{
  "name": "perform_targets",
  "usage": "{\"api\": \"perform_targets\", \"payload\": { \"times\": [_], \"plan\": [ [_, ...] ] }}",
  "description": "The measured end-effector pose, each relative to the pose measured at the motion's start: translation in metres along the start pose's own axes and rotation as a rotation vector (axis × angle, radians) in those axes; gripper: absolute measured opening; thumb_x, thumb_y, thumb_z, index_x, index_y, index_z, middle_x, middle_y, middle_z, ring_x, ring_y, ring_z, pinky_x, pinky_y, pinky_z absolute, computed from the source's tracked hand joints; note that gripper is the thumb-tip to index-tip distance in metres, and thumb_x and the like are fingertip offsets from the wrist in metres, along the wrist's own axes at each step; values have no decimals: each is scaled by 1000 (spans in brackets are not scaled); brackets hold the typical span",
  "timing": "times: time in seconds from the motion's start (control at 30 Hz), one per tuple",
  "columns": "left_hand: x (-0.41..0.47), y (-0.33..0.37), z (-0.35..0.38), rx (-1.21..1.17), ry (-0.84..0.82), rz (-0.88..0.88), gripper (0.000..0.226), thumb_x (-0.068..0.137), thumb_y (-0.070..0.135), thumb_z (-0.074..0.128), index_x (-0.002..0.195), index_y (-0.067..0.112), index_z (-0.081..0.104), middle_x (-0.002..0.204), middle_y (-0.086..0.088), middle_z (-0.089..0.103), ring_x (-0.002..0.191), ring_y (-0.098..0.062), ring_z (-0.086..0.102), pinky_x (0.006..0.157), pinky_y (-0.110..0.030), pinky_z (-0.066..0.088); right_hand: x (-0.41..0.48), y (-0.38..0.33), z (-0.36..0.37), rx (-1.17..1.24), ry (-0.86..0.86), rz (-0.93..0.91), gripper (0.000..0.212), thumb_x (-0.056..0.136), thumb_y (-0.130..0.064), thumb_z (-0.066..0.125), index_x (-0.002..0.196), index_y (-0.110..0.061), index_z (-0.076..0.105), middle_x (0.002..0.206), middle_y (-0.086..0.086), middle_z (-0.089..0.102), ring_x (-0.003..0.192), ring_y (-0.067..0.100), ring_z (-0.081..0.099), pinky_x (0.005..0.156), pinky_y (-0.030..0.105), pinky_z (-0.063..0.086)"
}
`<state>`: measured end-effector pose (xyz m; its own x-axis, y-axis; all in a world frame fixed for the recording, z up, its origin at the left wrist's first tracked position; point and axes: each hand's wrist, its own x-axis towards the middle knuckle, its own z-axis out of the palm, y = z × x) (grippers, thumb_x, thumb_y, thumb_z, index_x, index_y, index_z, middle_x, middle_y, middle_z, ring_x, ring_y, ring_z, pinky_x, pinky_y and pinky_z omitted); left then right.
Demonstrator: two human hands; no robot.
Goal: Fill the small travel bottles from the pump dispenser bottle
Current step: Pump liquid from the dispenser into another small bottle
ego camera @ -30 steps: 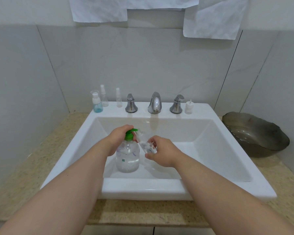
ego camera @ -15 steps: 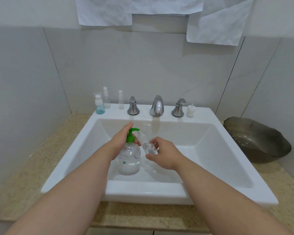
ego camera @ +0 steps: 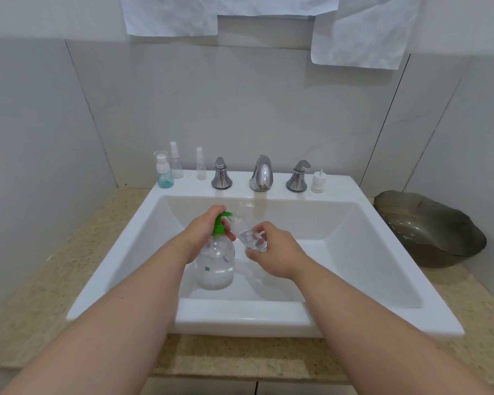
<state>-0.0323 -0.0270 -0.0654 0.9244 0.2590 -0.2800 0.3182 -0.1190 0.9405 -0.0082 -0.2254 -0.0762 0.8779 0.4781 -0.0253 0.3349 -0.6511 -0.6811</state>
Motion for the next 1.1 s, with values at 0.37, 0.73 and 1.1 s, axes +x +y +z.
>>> {"api": "perform_targets", "payload": {
  "times": [0.37,0.73,1.1],
  "plan": [
    [3,-1,-2,-11,-20,-7,47,104,43,45,75,13,68,78,-3,77,92,-23,60,83,-37,42,0,3,1,5,-43,25,50,93,-34,72,136,-24,48,127,3,59,103,21,62,84,31,50],
    [4,-5,-4,-42,22,-21,40,102,45,52,81,16,70,73,-1,74,89,-26,63,89,-38,48,0,3,3,17,-81,23,53,91,-34,74,136,-26,48,124,1,62,100,19,63,78,27,46],
    [6,-9,-4,-24,-20,22,61,102,60,39,81,12,69,87,-10,77,96,-28,65,108,-44,43,-1,2,2,75,-75,7,49,92,-35,73,135,-31,49,120,0,64,99,16,64,74,24,46]
  ]
}}
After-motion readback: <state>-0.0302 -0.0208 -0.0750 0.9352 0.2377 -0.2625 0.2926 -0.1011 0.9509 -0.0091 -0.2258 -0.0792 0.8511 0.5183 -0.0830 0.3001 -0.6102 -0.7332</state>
